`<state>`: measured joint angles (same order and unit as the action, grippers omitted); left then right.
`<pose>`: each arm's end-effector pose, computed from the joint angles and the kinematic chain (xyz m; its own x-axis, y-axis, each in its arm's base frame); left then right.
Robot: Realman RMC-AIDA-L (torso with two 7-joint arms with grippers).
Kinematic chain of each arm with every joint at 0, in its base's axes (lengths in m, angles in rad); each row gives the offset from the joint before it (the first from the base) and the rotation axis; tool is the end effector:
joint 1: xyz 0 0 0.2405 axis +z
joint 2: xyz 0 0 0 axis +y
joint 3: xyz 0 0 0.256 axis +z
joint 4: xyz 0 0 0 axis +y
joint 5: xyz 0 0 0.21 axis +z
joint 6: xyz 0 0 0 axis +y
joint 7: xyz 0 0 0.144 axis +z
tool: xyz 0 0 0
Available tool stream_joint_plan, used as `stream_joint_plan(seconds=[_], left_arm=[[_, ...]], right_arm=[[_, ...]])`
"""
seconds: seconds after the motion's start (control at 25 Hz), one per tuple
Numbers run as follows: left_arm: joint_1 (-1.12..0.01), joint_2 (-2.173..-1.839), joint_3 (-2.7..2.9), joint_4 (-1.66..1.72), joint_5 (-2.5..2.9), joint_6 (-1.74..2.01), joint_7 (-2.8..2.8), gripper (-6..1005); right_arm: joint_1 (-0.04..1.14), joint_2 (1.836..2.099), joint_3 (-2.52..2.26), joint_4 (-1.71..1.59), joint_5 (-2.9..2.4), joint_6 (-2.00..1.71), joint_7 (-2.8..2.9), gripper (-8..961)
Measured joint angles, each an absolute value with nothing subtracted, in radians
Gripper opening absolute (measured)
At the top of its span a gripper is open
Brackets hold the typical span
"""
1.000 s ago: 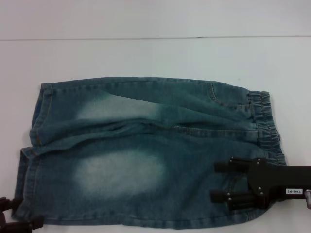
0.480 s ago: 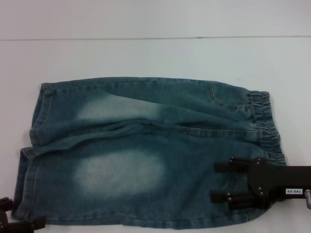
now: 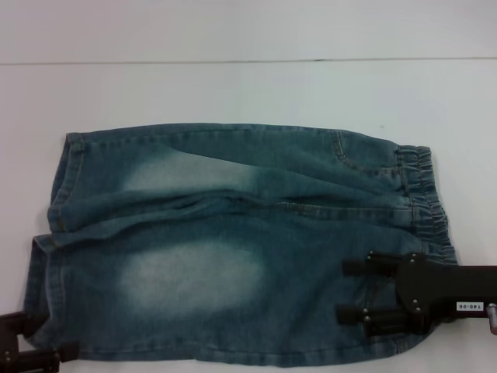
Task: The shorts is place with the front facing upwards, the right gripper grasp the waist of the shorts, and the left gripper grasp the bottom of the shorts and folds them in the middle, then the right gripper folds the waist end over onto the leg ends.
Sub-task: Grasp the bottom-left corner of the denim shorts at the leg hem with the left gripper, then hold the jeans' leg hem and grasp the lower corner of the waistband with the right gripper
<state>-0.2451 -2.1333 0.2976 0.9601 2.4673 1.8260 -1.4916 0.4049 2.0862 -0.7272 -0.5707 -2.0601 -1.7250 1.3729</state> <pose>-0.3654 0.2013 0.0463 0.6306 0.6890 0.3572 0.7678 -0.6211 -0.1572 0.2887 0.2585 -0.0247 0.7207 -0.5035 -0.4766 -0.5202 -0.8472 0.1084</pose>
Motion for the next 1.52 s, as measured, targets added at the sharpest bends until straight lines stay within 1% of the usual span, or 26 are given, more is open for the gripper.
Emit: stream_joint_plan(seconds=[0.12, 0.56, 0.64, 0.88, 0.96, 1.04, 1.16, 1.2, 1.24, 1.28, 1.4, 1.52], left_arm=[[-0.256, -2.129, 0.316, 0.955, 2.487, 1.829, -1.493, 909], [-0.271, -2.132, 0.311, 0.963, 2.479, 1.812, -1.48, 475], [-0.273, -2.133, 0.308, 0.96, 2.472, 1.812, -1.479, 258], [-0.283, -2.137, 0.311, 0.96, 2.46, 1.819, -1.483, 39], [-0.284, -2.141, 0.313, 0.962, 2.46, 1.817, -1.481, 38], [-0.285, -2.143, 0.314, 0.963, 2.46, 1.814, -1.48, 38], [-0.286, -2.143, 0.313, 0.963, 2.46, 1.813, -1.479, 37], [-0.287, -2.143, 0.312, 0.963, 2.46, 1.813, -1.479, 37], [-0.289, -2.143, 0.311, 0.963, 2.46, 1.812, -1.479, 36], [-0.29, -2.144, 0.31, 0.963, 2.46, 1.812, -1.479, 36], [-0.295, -2.146, 0.309, 0.963, 2.458, 1.815, -1.479, 37], [-0.297, -2.146, 0.308, 0.963, 2.452, 1.817, -1.478, 37]], right_arm=[[0.405, 2.086, -0.727, -0.571, -2.06, -1.724, 1.373, 944], [0.396, 2.085, -0.701, -0.579, -2.055, -1.747, 1.371, 944], [0.396, 2.085, -0.695, -0.579, -2.055, -1.752, 1.37, 944], [0.39, 2.081, -0.678, -0.58, -2.054, -1.768, 1.372, 944], [0.382, 2.075, -0.646, -0.581, -2.054, -1.793, 1.374, 944], [0.362, 2.058, -0.578, -0.581, -2.054, -1.822, 1.387, 944], [0.318, 2.027, -0.477, -0.573, -2.054, -1.85, 1.405, 944], [0.283, 2.012, -0.424, -0.57, -2.056, -1.863, 1.41, 944], [0.266, 2.007, -0.409, -0.57, -2.058, -1.865, 1.411, 944], [0.266, 2.007, -0.409, -0.57, -2.058, -1.865, 1.411, 944], [0.209, 2.0, -0.392, -0.57, -2.063, -1.862, 1.409, 944], [0.192, 2.003, -0.391, -0.569, -2.073, -1.844, 1.403, 944]])
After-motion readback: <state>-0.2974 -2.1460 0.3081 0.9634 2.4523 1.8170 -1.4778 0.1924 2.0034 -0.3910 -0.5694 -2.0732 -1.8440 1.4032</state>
